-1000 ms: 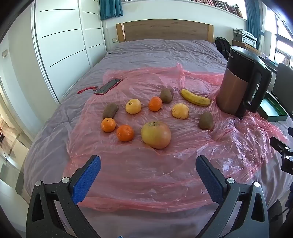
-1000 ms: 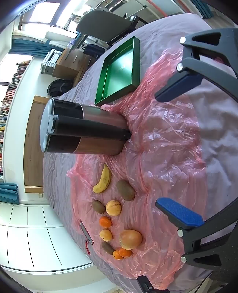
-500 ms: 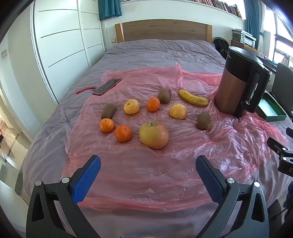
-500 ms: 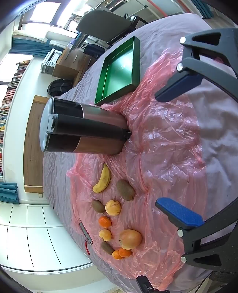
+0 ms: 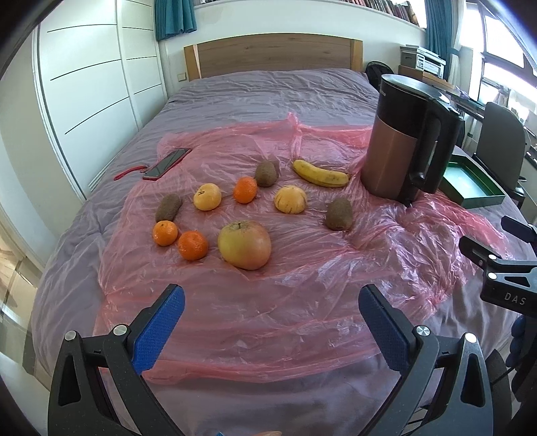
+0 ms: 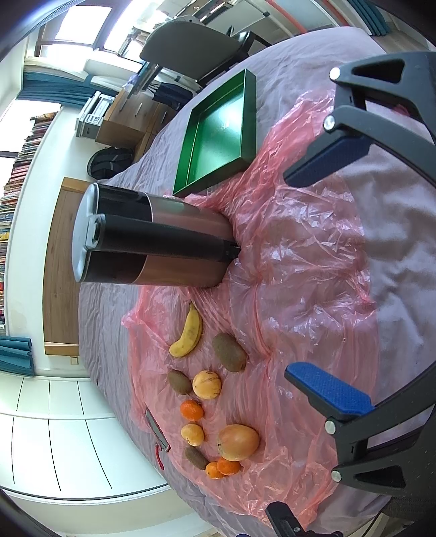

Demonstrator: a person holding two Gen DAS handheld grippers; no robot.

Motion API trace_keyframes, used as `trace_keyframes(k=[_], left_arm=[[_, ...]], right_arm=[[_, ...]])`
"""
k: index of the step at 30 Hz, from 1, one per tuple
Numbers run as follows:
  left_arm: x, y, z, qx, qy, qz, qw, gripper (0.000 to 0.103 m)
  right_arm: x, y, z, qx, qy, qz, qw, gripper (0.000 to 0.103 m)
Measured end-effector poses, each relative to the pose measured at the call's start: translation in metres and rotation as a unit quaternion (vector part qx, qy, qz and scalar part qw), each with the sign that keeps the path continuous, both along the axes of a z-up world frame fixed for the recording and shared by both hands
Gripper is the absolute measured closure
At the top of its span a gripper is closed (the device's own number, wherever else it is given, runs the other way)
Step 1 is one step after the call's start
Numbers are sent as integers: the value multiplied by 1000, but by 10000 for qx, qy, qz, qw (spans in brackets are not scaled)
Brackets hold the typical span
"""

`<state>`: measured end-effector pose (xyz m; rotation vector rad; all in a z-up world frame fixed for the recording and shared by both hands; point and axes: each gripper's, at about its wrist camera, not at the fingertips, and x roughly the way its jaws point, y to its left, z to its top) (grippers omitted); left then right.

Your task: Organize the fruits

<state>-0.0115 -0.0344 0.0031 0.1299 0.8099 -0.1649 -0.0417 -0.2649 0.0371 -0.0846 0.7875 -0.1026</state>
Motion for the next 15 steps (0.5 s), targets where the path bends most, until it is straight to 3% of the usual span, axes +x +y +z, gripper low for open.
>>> trace_keyframes(k=[15], left_arm=[[-13, -32, 3, -204, 214, -770, 9966, 1]], right_arm=[[0, -8, -3, -36, 10, -93, 9999, 0]])
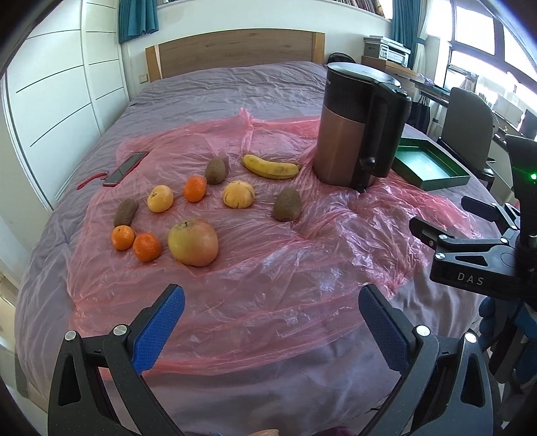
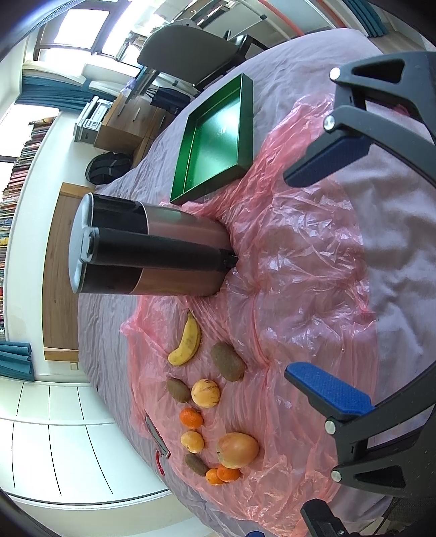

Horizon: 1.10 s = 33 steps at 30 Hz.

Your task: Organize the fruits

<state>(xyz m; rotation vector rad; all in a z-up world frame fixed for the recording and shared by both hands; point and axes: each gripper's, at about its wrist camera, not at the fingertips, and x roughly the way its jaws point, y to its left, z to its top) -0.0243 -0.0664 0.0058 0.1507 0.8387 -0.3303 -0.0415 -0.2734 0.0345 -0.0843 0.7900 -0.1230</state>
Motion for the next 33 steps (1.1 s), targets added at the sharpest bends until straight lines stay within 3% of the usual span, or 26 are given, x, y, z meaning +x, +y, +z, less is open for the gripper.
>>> trace_keyframes(k=[16, 33], left_arm=[[-25, -36, -3, -173, 508, -1090, 9926, 1], [-36, -54, -10, -244, 760, -1500, 9855, 1]], right_arm=[[2, -9, -3, -52, 36, -132, 9999, 0], [2, -19, -6, -62, 58, -262, 9996, 0]])
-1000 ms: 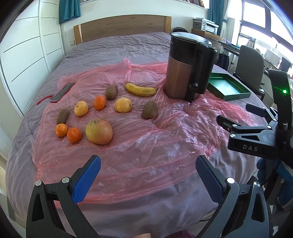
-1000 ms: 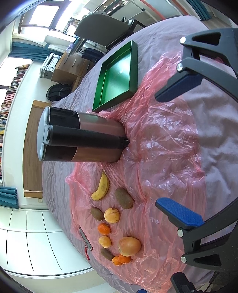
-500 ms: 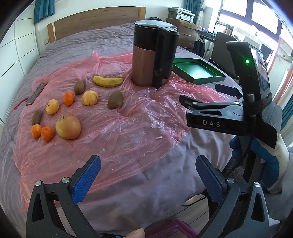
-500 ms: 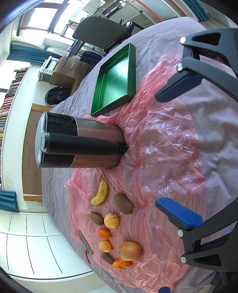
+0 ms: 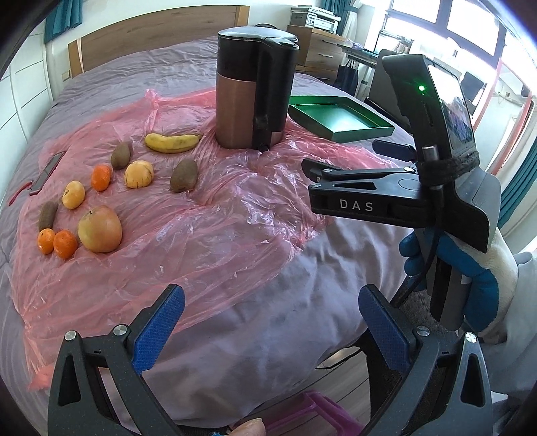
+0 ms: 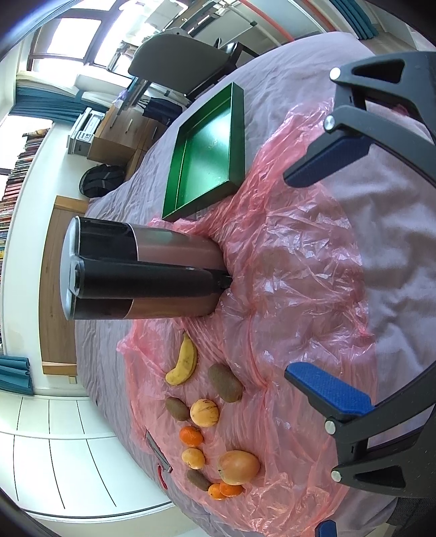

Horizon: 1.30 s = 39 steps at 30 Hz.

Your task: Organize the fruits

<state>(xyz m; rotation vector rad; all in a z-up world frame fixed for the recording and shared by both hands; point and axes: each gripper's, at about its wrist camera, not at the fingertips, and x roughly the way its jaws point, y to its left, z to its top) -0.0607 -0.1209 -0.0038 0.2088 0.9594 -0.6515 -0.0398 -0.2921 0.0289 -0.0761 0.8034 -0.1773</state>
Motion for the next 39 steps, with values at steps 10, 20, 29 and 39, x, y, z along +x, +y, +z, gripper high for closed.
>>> trace_keyframes(k=[10, 20, 29, 39], left_arm=[[3, 2, 0, 57, -43, 111, 9999, 1], [1, -2, -3, 11, 117, -42, 9999, 1], [-3, -9, -7, 55, 212, -139, 9997, 1], [-6, -17, -13, 114, 356, -283, 9989, 1]], right_arm=[[1, -1, -4, 26, 23, 3, 10000, 0], [1, -2, -7, 27, 41, -29, 10000, 0], [2, -4, -9, 34, 57, -30, 10000, 0], [3, -9, -15, 59, 99, -53, 9999, 0]])
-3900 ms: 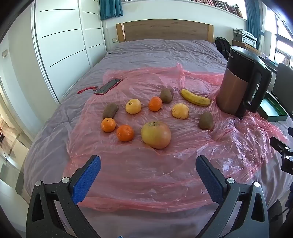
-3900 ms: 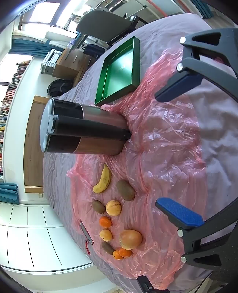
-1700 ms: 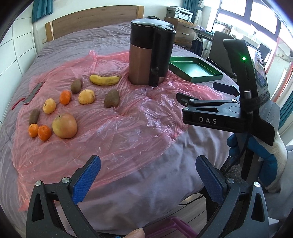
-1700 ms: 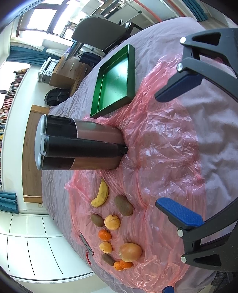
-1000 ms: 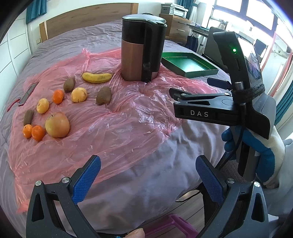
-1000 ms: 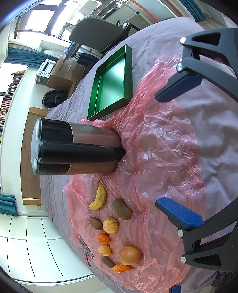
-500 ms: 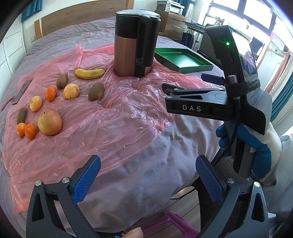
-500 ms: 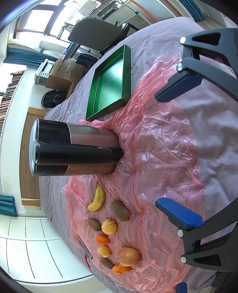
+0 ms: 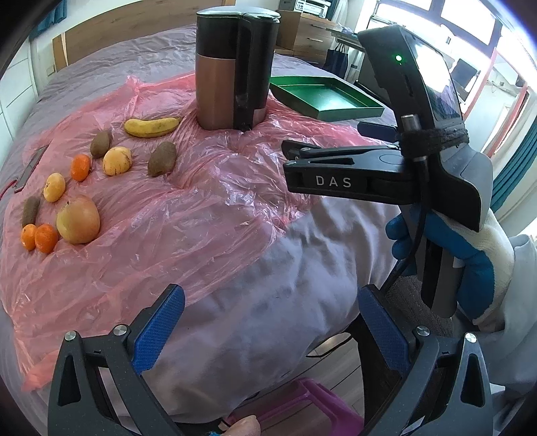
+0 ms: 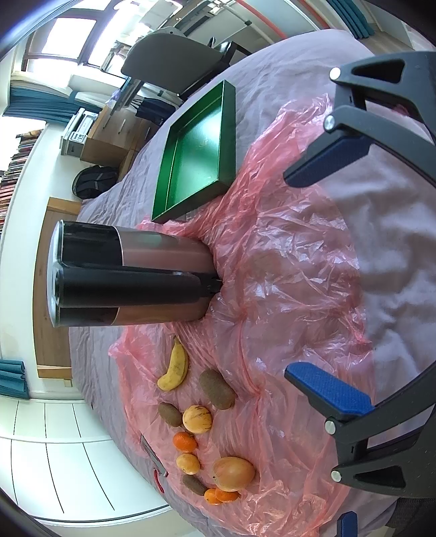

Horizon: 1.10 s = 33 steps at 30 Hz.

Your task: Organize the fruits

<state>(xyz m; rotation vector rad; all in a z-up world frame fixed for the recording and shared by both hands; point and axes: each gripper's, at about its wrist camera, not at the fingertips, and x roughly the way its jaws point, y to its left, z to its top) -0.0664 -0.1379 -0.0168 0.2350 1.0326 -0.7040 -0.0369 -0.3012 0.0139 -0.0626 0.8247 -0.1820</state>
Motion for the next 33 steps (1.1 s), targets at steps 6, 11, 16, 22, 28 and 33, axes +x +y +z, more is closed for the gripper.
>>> trace_keyframes(k=[6, 11, 16, 22, 28, 33], left_arm=[[-2, -6, -7, 91, 73, -64, 9999, 1], [0, -8, -10, 126, 138, -69, 9998, 1], [0, -9, -15, 161, 214, -81, 9996, 1], [2, -11, -19, 192, 279, -74, 9994, 1], [5, -10, -23, 219, 324, -41, 9992, 1], [9, -4, -24, 249, 119, 122, 9995, 1]], right_arm=[[2, -3, -3, 11, 50, -25, 10000, 0], [4, -4, -7, 29, 100, -28, 9999, 0], [6, -5, -11, 49, 148, -34, 9999, 0], [9, -6, -16, 71, 205, -45, 9998, 0], [11, -7, -20, 83, 232, -46, 9997, 0], [12, -5, -20, 92, 231, -28, 9997, 0]])
